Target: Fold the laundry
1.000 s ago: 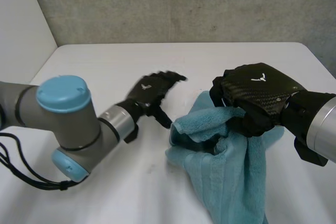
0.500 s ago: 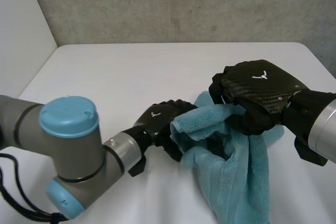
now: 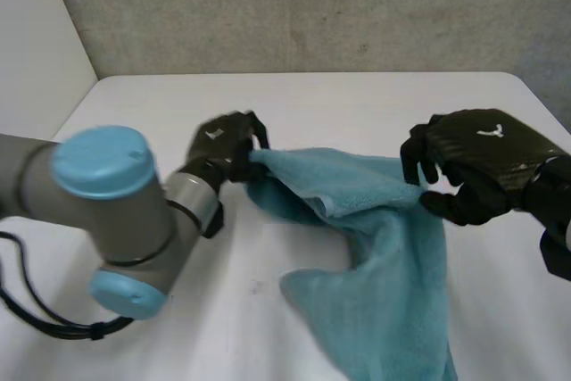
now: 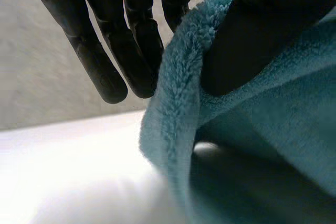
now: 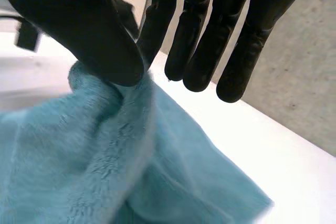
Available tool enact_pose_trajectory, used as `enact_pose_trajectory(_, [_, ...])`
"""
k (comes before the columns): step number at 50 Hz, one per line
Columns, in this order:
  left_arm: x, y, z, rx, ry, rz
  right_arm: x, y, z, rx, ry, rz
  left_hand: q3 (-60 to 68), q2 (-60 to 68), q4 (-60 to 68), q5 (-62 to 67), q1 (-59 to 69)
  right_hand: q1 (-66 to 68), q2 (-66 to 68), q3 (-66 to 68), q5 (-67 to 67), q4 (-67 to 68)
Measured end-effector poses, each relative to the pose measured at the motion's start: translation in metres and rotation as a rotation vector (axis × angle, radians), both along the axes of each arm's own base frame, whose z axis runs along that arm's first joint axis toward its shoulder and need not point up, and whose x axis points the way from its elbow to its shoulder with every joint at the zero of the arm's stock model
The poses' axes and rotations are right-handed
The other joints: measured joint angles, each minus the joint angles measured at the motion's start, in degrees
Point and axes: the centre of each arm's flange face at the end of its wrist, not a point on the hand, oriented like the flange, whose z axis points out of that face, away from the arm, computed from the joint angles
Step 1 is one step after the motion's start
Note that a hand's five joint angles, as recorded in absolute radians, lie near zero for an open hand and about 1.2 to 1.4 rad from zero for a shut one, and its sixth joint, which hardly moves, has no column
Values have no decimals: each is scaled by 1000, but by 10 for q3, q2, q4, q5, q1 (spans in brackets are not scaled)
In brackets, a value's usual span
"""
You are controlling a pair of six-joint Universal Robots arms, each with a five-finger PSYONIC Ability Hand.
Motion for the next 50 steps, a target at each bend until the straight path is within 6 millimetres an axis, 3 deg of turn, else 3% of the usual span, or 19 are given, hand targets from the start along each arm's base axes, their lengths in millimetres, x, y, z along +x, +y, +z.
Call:
enact_pose_trajectory(1, [0, 0, 0, 0, 0, 0, 0, 0, 0, 0, 0, 0, 0, 0, 0, 0, 0, 0, 0, 0, 0, 0])
enact_pose_trajectory(3, [11, 6, 18, -31, 15, 10, -4, -5, 5, -13, -16, -9, 1, 0, 0, 9, 0, 10, 0, 0, 2, 0])
enact_pose_trajectory(9, [37, 46, 97, -210, 88, 0, -14, -21, 29, -55, -107, -63, 2, 1, 0, 15, 0, 38, 0, 0, 6, 0])
enact_pose_trajectory(12, [47, 63, 120, -262, 102, -3, -17, -32, 38, -75, -147, -84, 2, 2, 0, 15, 0, 38, 0, 0, 7, 0])
enact_pose_trajectory(15, [52, 71, 127, -269, 92, -5, -17, -40, 38, -75, -162, -92, 3, 2, 0, 15, 0, 38, 0, 0, 7, 0])
enact_pose_trajectory(18, [54, 76, 127, -260, 69, -6, -17, -52, 33, -62, -172, -99, 4, 3, 1, 15, 0, 38, 0, 0, 7, 0])
enact_pose_trajectory(19, [53, 75, 125, -252, 54, -6, -15, -65, 23, -30, -175, -103, 4, 3, 2, 15, 0, 38, 0, 0, 7, 0])
enact_pose_trajectory(23, [52, 72, 117, -233, 13, -5, -13, -71, 16, -4, -173, -102, 4, 3, 3, 15, 0, 38, 0, 0, 7, 0])
enact_pose_trajectory(24, [48, 63, 104, -214, -46, 0, -5, -78, -4, 73, -159, -87, 4, 3, 3, 15, 0, 36, -1, -5, 4, -10])
enact_pose_trajectory(26, [45, 47, 91, -208, -117, 15, 4, -71, -15, 129, -141, -61, 4, 3, 3, 15, 0, -67, -123, -133, -108, -136])
enact_pose_trajectory(29, [45, 34, 84, -210, -154, 34, 8, -63, -18, 149, -133, -46, 4, 3, 3, 15, 0, -110, -179, -191, -162, -189])
enact_pose_trajectory(30, [48, 15, 77, -217, -196, 65, 11, -50, -18, 163, -125, -25, 4, 3, 3, 15, 0, -148, -227, -238, -214, -241])
enact_pose_trajectory(35, [52, -11, 69, -228, -233, 109, 13, -30, -18, 167, -117, 1, 4, 3, 3, 15, 0, -174, -254, -269, -249, -273])
enact_pose_trajectory(39, [52, -41, 56, -225, -257, 142, 19, 17, -22, 173, -94, 99, 4, 3, 3, 15, 0, -217, -302, -319, -303, -325])
enact_pose_trajectory(44, [48, -54, 42, -204, -267, 143, 34, 55, -34, 200, -75, 240, 4, 3, 3, 15, 0, -243, -333, -349, -335, -352])
enact_pose_trajectory(50, [45, -60, 30, -180, -276, 134, 60, 72, -61, 234, -25, 350, 4, 3, 3, 15, 0, -262, -359, -372, -357, -376])
